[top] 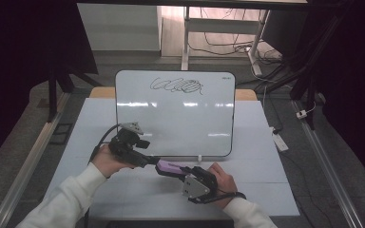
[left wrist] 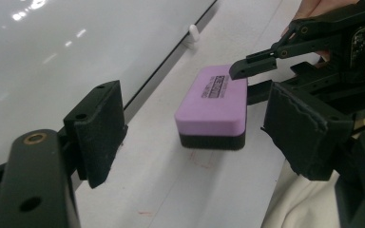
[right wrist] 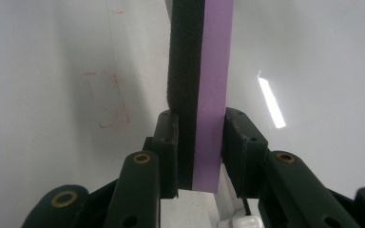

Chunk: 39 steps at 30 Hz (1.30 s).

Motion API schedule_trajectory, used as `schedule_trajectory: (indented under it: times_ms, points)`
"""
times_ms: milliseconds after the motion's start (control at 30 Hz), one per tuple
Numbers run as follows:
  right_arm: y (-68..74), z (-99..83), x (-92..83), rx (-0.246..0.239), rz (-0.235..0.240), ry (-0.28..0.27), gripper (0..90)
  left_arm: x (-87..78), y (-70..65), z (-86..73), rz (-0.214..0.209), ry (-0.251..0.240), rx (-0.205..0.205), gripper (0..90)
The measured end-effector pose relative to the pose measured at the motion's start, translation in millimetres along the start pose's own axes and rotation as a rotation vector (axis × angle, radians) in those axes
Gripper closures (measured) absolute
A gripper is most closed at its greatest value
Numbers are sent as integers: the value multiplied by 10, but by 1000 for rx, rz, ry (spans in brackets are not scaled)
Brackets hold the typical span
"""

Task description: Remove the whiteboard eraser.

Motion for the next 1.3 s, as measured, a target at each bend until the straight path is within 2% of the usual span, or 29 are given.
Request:
schedule_trajectory:
  times_ms: [33,67,133,200,233,267,300,333,533,600,867,933,967,1033,1167,1200,1300]
  points:
    - [3,1,0,-48,-5,-4,679,18,0,10,-9,13,1,229]
    - [3,1,0,-48,-5,-4,679,46,-6,23,-17,21,-7,229]
    - [10,7,-4,-96,-18,-5,679,103,-5,53,-28,67,-2,229]
    - [19,7,-5,-98,-18,-2,679,156,-8,94,-33,108,1,231]
    - [41,16,15,-85,-37,-16,679,185,-11,114,-38,131,1,231]
    - [47,18,9,-115,-41,-4,679,213,-13,135,-42,153,1,234]
    - [47,18,9,-115,-41,-4,679,233,-15,151,-45,169,0,234]
    - [66,23,8,-149,-49,4,679,263,-14,176,-48,194,3,237]
    - [109,33,19,-190,-62,-11,679,402,3,245,-81,308,15,253]
    - [115,37,19,-192,-69,-26,679,465,4,245,-91,343,19,257]
    - [138,45,24,-218,-82,-31,679,662,37,241,-124,469,36,278]
    - [149,47,25,-228,-86,-30,679,697,42,240,-141,489,34,295]
    - [139,40,7,-287,-67,-9,679,714,44,239,-145,498,32,308]
    - [145,43,16,-285,-72,-26,679,744,59,236,-159,519,40,312]
    - [150,44,6,-302,-68,-19,678,784,54,236,-175,535,49,361]
    - [145,59,9,-268,-101,-38,679,794,50,233,-176,538,51,383]
    - [140,58,3,-269,-101,-40,679,807,47,230,-175,542,57,394]
Point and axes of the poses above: each handheld gripper's, and its own axes: x roughly forward along the jaws, z roughly out of its top, y roughly to its left, the point moved 4 cm from there along x, roughly forward along the jaws, and after that the axes turned 9 degrees about -z, right-handed, at the moved point
